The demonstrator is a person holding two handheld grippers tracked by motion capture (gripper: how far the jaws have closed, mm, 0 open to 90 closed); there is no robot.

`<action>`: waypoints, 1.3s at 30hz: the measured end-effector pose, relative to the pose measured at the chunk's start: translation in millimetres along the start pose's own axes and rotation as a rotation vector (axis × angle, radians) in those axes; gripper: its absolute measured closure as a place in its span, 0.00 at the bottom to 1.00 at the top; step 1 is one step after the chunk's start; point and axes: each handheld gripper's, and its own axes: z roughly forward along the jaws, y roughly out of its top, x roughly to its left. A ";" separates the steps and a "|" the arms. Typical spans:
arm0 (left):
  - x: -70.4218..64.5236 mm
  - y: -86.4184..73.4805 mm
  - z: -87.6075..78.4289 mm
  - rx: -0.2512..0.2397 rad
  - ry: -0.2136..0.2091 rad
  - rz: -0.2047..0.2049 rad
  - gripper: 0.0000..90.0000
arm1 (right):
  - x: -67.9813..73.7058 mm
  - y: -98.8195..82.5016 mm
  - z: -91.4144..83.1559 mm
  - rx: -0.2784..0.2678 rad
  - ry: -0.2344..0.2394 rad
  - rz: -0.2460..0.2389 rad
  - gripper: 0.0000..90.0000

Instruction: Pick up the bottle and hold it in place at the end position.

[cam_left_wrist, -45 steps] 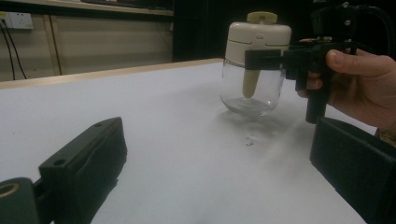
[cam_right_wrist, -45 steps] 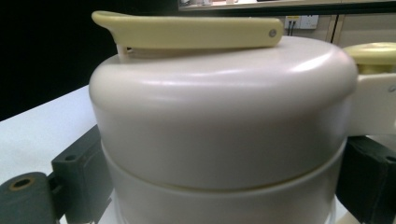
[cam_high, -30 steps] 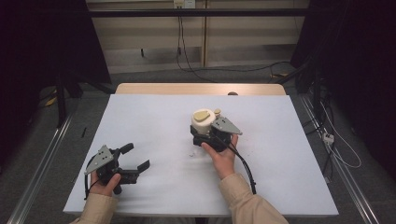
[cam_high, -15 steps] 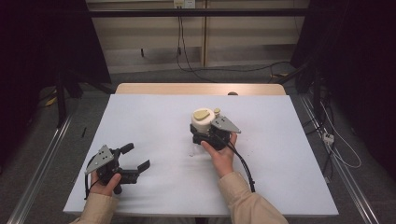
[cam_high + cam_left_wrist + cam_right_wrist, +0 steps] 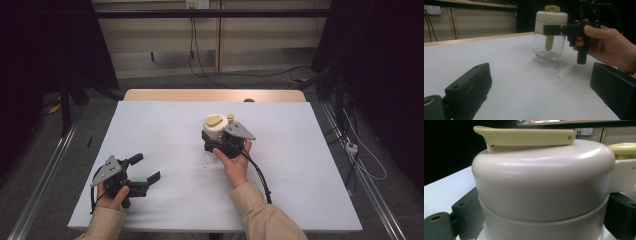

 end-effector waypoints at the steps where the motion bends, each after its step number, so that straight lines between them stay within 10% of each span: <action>1: 0.0 0.0 0.0 0.000 0.000 0.000 0.04 | 0.3 0.0 0.4 0.000 0.002 0.002 0.08; 39: 0.3 -1.7 1.4 0.003 -0.004 -0.007 0.04 | -10.9 -8.7 16.0 0.016 -0.025 -0.014 0.08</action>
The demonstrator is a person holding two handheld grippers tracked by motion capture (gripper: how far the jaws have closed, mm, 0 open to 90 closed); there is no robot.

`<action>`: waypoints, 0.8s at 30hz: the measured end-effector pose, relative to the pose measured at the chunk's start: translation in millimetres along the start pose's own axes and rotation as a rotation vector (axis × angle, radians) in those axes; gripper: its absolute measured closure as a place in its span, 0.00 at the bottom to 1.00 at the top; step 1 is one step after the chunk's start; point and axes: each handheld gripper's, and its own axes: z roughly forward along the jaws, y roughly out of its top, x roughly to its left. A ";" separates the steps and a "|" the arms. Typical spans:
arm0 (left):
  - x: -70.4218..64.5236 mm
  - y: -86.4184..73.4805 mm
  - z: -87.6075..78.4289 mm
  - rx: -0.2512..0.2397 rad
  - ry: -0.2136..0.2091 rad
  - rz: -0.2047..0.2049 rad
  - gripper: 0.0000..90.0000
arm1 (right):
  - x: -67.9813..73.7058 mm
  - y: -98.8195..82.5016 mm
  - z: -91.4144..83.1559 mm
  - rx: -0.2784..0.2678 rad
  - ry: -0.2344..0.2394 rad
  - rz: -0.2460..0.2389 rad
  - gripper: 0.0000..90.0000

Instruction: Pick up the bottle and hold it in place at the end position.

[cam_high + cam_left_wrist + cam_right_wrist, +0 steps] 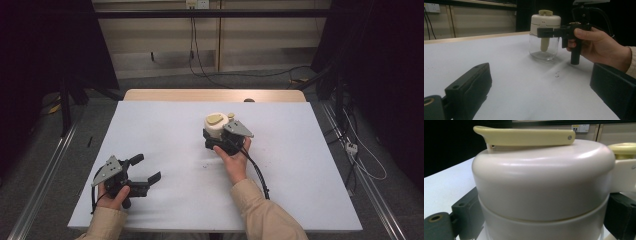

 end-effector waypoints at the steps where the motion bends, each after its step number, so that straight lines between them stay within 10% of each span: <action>1: 0.0 0.0 0.0 0.000 0.000 0.000 0.04 | 0.4 -0.9 0.7 0.003 -0.001 -0.004 0.08; 24: -3.6 0.0 2.5 0.003 -0.010 0.006 0.04 | -2.4 -3.0 -5.4 0.062 0.031 -0.007 0.07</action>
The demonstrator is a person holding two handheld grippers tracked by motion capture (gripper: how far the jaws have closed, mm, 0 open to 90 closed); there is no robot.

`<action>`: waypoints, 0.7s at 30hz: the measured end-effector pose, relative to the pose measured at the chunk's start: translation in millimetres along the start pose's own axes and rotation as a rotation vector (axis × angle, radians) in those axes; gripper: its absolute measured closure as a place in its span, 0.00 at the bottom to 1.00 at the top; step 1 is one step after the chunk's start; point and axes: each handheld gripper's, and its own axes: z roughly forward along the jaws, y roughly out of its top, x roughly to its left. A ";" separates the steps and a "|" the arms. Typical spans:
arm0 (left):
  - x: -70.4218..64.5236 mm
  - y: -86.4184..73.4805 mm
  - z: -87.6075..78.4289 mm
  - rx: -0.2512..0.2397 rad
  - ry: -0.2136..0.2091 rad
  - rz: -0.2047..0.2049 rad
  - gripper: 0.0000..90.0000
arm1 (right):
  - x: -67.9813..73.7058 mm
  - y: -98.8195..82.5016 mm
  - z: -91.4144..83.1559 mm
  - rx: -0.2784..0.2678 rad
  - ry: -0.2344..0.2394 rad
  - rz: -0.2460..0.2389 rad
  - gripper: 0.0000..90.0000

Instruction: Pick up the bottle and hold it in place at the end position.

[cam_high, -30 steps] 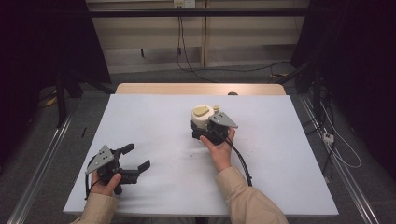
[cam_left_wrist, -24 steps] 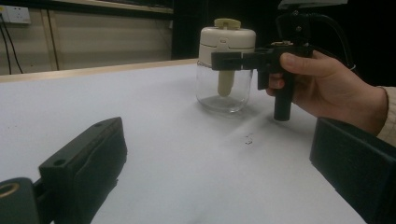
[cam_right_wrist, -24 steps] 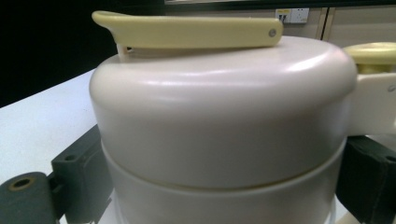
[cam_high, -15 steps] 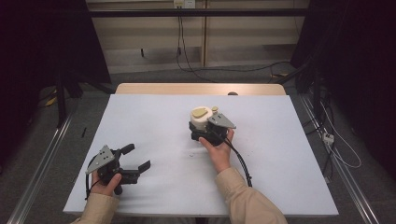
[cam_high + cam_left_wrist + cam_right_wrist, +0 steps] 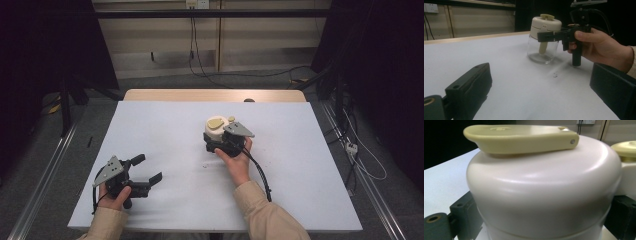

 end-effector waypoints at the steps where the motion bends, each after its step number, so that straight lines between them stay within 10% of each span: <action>1: 0.0 -0.1 0.1 0.002 0.000 0.001 0.04 | 0.0 0.0 -0.9 0.006 0.000 -0.003 0.07; 21: -1.2 -0.3 1.3 0.008 -0.002 0.000 0.04 | -0.1 1.9 -3.3 0.053 0.002 -0.045 0.06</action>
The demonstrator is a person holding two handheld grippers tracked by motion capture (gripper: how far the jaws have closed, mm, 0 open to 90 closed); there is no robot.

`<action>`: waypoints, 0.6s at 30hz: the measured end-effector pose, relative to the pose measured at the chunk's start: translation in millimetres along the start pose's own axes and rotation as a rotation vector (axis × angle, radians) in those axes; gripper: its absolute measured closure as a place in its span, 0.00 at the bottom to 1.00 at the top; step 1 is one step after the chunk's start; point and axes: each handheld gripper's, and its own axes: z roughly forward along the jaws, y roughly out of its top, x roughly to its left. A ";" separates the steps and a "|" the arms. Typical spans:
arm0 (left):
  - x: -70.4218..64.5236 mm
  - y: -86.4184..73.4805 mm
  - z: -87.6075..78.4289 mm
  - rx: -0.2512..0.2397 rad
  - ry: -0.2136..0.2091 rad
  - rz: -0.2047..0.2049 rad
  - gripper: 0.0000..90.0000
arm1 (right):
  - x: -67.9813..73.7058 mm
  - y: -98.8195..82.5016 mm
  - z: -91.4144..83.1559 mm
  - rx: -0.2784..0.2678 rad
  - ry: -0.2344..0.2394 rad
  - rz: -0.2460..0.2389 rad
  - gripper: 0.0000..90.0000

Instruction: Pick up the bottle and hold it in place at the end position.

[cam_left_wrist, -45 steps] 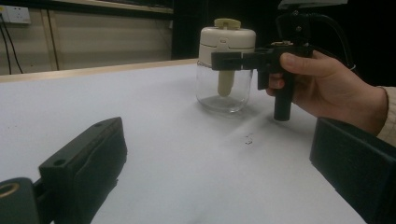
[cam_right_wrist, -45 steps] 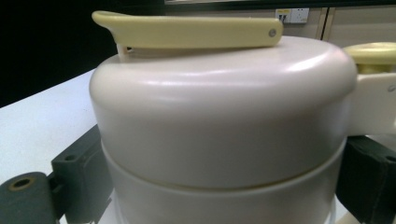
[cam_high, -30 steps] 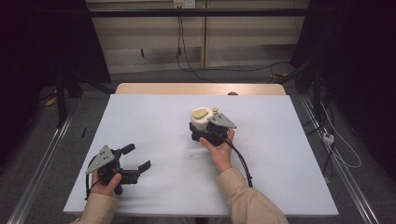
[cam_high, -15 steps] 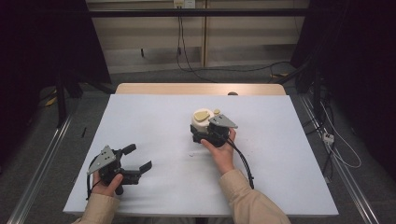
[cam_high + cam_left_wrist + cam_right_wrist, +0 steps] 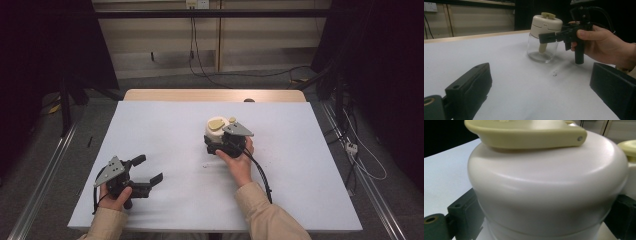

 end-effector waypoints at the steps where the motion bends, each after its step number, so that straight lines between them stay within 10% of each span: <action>1: -0.6 0.4 1.9 0.003 -0.001 0.001 0.04 | 0.0 -0.1 0.1 0.001 0.000 0.001 0.06; 18: -8.5 21.7 29.4 0.036 -0.003 -0.019 0.03 | -0.7 -2.0 1.0 0.004 0.001 0.043 0.05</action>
